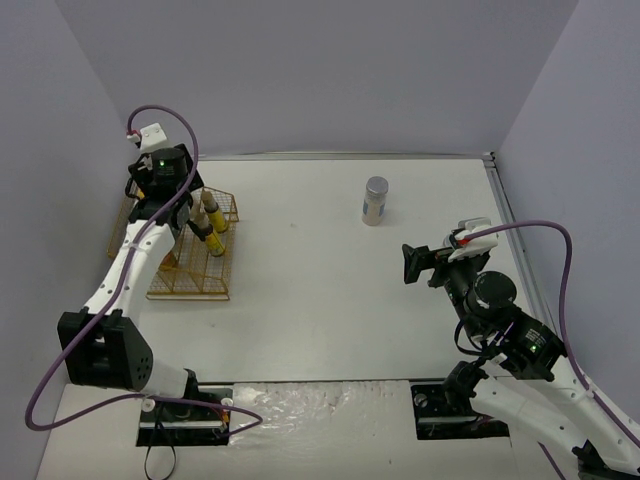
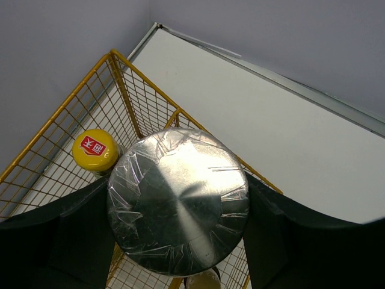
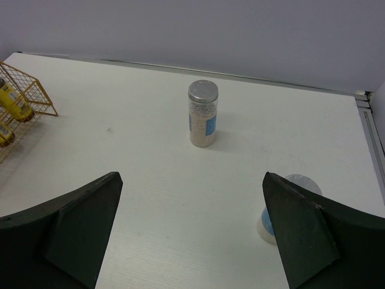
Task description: Organize the condiment bottles
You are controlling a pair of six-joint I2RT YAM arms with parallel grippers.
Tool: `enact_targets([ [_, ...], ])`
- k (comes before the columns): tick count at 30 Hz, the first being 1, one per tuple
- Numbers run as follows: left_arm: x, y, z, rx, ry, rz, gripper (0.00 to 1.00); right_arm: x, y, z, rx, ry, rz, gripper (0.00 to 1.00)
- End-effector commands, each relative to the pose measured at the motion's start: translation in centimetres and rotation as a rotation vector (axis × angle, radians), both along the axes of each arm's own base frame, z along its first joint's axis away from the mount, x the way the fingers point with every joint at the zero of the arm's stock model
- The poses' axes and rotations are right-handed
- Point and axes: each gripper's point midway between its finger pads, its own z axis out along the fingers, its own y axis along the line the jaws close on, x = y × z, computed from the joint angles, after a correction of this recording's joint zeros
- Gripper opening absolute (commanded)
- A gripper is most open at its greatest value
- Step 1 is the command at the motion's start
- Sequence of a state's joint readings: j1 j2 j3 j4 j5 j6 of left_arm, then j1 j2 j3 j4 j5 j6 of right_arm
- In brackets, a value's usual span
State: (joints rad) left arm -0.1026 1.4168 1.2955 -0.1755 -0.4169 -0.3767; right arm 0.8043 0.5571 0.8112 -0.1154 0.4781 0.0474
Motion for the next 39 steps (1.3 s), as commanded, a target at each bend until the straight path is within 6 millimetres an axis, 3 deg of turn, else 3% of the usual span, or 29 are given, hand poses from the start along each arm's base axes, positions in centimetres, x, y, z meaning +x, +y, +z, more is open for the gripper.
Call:
enact_targets([
  [1, 1.1, -0.5, 4.9, -0.023, -0.192, 0.018, 0.0, 0.6, 0.4, 1.9, 0.04, -0.06, 0.0, 1.0],
  [8, 2.1, -1.1, 3.6, -0.021, -0.189, 0.004, 0.0, 0.6, 0.4, 2.0, 0.041, -0.06, 0.003, 1.0],
  [19, 3.3, -1.8, 0.8, -0.045, -0.142, -0.012, 0.18, 0.5, 0.6, 1.8, 0.043, -0.057, 0.012, 1.0],
  [32, 3.6, -1.4, -1.7, -0.07, -0.096, 0.036, 0.48, 0.5, 0.8, 1.7, 0.044, -0.055, 0.02, 1.0],
  [39, 3.6, -1.3, -2.4, -0.092, -0.087, 0.062, 0.72, 0.4, 0.7, 1.7, 0.046, -0.056, 0.02, 1.0],
])
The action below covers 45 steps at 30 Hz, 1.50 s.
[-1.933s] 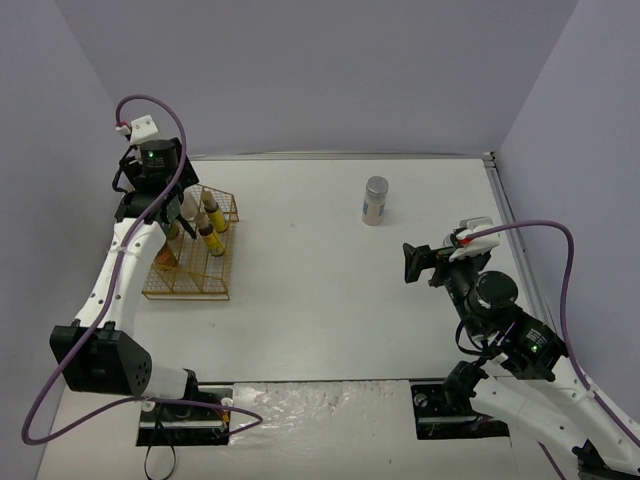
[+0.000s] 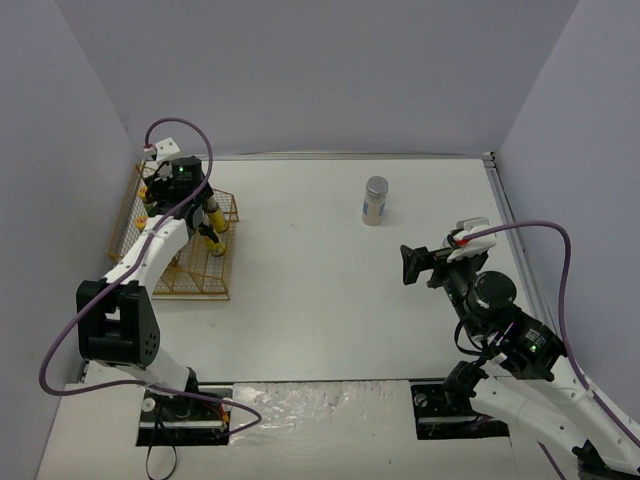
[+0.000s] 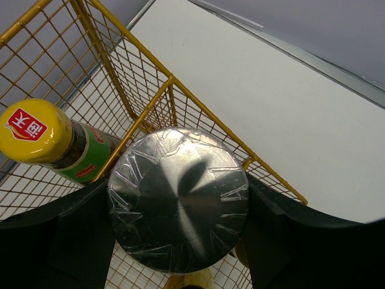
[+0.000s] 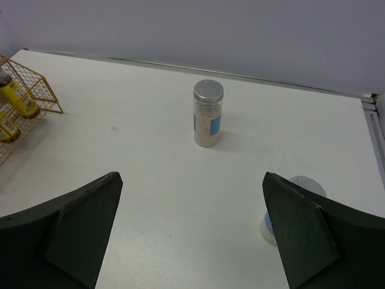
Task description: Organize the condiment bottles
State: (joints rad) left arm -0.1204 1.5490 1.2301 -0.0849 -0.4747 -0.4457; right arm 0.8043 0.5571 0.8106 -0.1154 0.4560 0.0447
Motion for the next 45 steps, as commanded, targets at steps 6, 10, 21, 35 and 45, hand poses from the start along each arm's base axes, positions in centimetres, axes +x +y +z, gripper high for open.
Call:
enact_targets([
  [6, 1.1, -0.8, 3.1, -0.068, -0.119, 0.024, 0.92, 0.6, 0.5, 1.7, 0.044, -0.054, 0.0, 1.0],
  [10, 0.9, -0.8, 3.0, -0.076, -0.105, 0.027, 0.97, 0.6, 0.4, 1.7, 0.046, -0.055, -0.002, 1.0],
  [21, -2.4, -1.8, 8.9, -0.115, -0.104, -0.046, 0.97, 1.1, 1.2, 1.3, 0.039, -0.029, 0.004, 1.0],
  [35, -11.0, -7.0, 12.4, -0.071, -0.064, -0.534, 0.97, 7.7, 4.3, -1.0, 0.038, 0.138, -0.066, 1.0],
  [45, -16.5, -8.9, 7.4, -0.036, -0.122, -0.734, 0.97, 19.0, 5.2, -4.5, 0.072, 0.193, -0.083, 1.0],
])
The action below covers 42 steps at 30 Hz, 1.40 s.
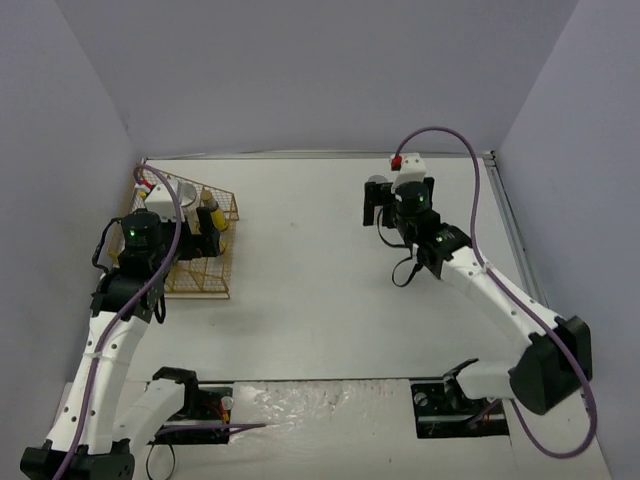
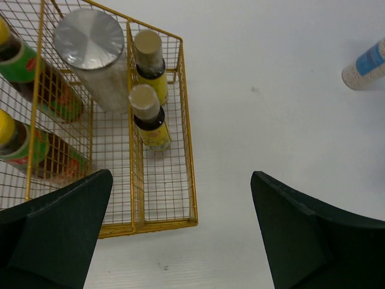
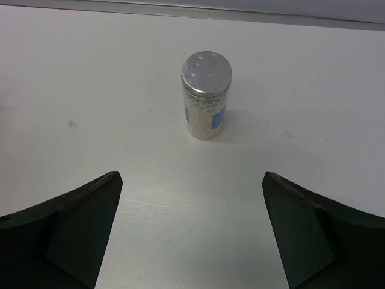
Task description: Organize the condiment bottles
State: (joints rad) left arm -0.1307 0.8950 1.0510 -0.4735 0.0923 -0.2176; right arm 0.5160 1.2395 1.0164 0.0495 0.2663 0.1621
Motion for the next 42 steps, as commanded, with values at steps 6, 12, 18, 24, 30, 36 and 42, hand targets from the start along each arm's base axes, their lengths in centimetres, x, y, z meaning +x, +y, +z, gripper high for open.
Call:
enact_targets([
  [6, -1.4, -1.4, 0.1, -0.026, -0.116, -0.1, 0.97, 11.9, 0.9, -0.6, 0.072, -0.077, -0.004, 0.99],
  [12, -1.6, -0.2, 0.0, -0.008, -0.129, -0.04, 0.97, 15.8, 1.1, -4.6, 0.029, -0.02, 0.009, 0.93],
  [18, -1.5, 0.3, -0.1, -0.001, -0.13, -0.012, 0.97, 16.7, 1.6, -6.7, -0.006, 0.001, 0.051, 0.75],
  [24, -1.2, 0.0, -0.4, -0.012, -0.118, -0.028, 0.97, 14.6, 4.5, -7.3, 0.006, 0.01, 0.209, 0.28],
  [30, -1.0, -1.4, -0.7, -0.042, -0.103, -0.099, 0.97, 8.6, 11.0, -7.8, -0.017, 0.015, 0.457, 0.11],
  [36, -1.0, -1.7, -0.7, -0.048, -0.106, -0.117, 0.97, -0.7, 19.5, -8.9, -0.023, 0.026, 0.731, 0.11],
  [42, -1.0, -2.3, -0.8, -0.061, -0.102, -0.147, 0.97, -6.5, 24.0, -9.1, -0.031, 0.018, 0.879, 0.2],
])
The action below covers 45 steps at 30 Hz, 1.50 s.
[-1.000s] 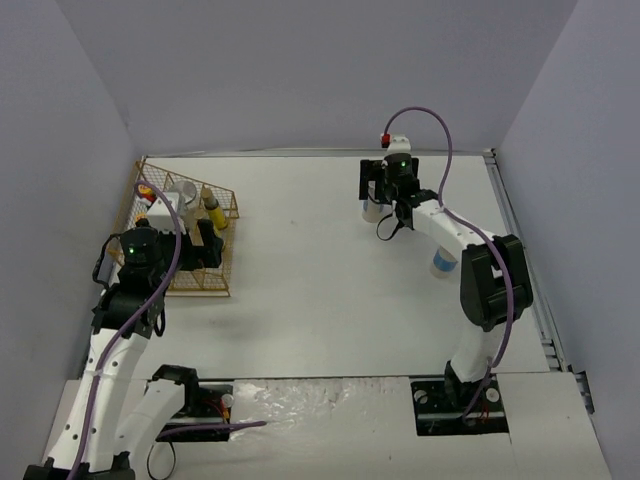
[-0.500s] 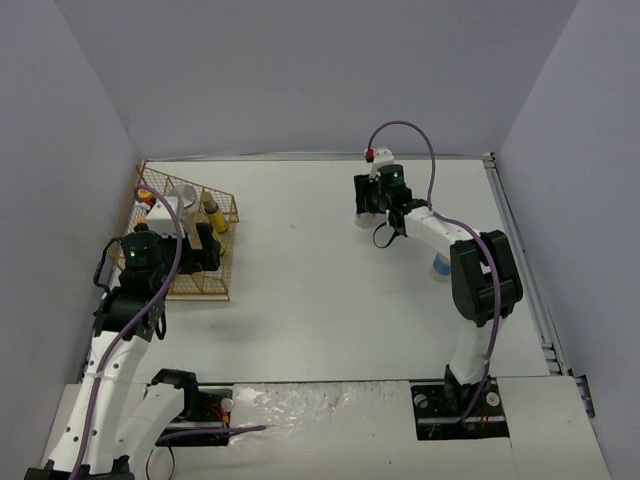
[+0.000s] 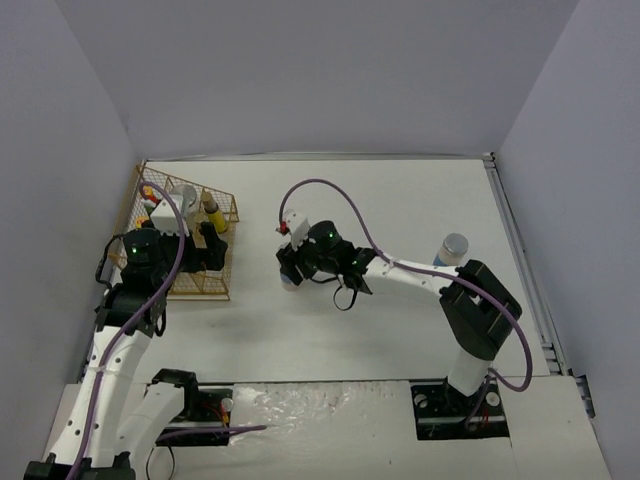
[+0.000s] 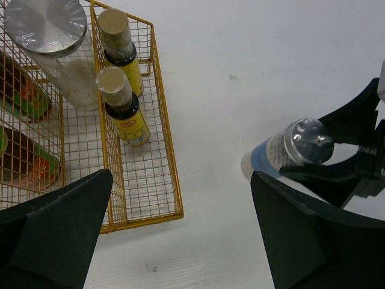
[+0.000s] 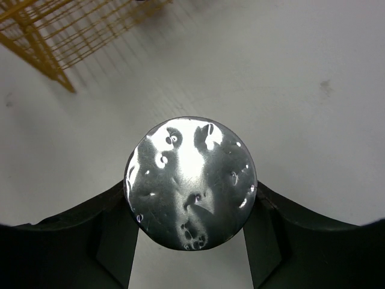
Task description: Organize the condiment bottles
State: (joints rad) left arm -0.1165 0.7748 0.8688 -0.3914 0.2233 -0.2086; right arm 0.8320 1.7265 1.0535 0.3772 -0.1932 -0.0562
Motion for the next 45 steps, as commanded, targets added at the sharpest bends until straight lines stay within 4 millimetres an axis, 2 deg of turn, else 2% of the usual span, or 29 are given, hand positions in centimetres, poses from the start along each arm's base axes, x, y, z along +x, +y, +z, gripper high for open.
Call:
enact_targets([
  [1, 0.9, -0.8, 2.3, -0.024, -0.088, -0.046, 0.97, -1.5, 2.0, 3.5, 0.092, -0.068, 0.065, 0.27],
  [4, 1.0, -1.4, 2.5, -0.054, -0.095, -0.066, 0.97, -2.1, 2.2, 3.9, 0.09, -0.067, 0.078, 0.5],
  [7, 1.2, -2.3, 2.6, -0.088, -0.082, -0.083, 0.97, -2.4, 1.7, 5.7, 0.097, -0.089, 0.076, 0.69],
  [11, 1.1, -3.4, 2.8, -0.118, -0.049, -0.096, 0.97, -2.6, -0.2, 9.7, 0.114, -0.145, 0.033, 0.9],
  [14, 1.0, -4.8, 3.3, -0.113, -0.042, -0.115, 0.97, -3.3, -2.5, 13.0, 0.132, -0.196, -0.002, 0.99],
  [17, 1.1, -7.0, 3.2, -0.111, -0.025, -0.141, 0.97, -4.4, -5.1, 15.8, 0.164, -0.237, -0.048, 1.0],
  [21, 1.8, -10.1, 2.2, -0.094, 0.006, -0.168, 0.97, -4.7, -11.0, 18.4, 0.184, -0.298, -0.25, 1.0],
  [23, 2.2, -11.6, 1.2, -0.05, 0.027, -0.166, 0.97, -4.5, -13.6, 18.0, 0.161, -0.306, -0.344, 1.0],
  [25, 2.9, -12.8, 1.0, -0.018, 0.032, -0.16, 0.97, -4.9, -16.1, 18.5, 0.171, -0.326, -0.418, 1.0],
  [28, 3.7, -14.3, -0.2, 0.007, 0.068, -0.163, 0.97, -5.0, -18.5, 18.3, 0.184, -0.338, -0.512, 1.0],
  [29, 3.8, -14.5, 0.0, 0.004, 0.064, -0.164, 0.97, -5.2, -18.7, 18.7, 0.197, -0.344, -0.517, 1.0],
  [33, 4.1, -16.5, -2.5, 0.037, 0.128, -0.182, 0.97, -5.4, -20.5, 19.3, 0.227, -0.362, -0.588, 1.0],
  [36, 4.1, -16.9, -4.9, 0.064, 0.204, -0.163, 0.97, -5.3, -20.7, 19.4, 0.227, -0.365, -0.599, 1.0],
  [40, 3.9, -16.9, -6.9, 0.089, 0.273, -0.136, 0.97, -5.2, -20.5, 19.0, 0.219, -0.356, -0.594, 1.0],
  [45, 3.6, -16.9, -7.0, 0.111, 0.296, -0.127, 0.83, -5.1, -20.4, 18.8, 0.213, -0.354, -0.591, 1.0],
])
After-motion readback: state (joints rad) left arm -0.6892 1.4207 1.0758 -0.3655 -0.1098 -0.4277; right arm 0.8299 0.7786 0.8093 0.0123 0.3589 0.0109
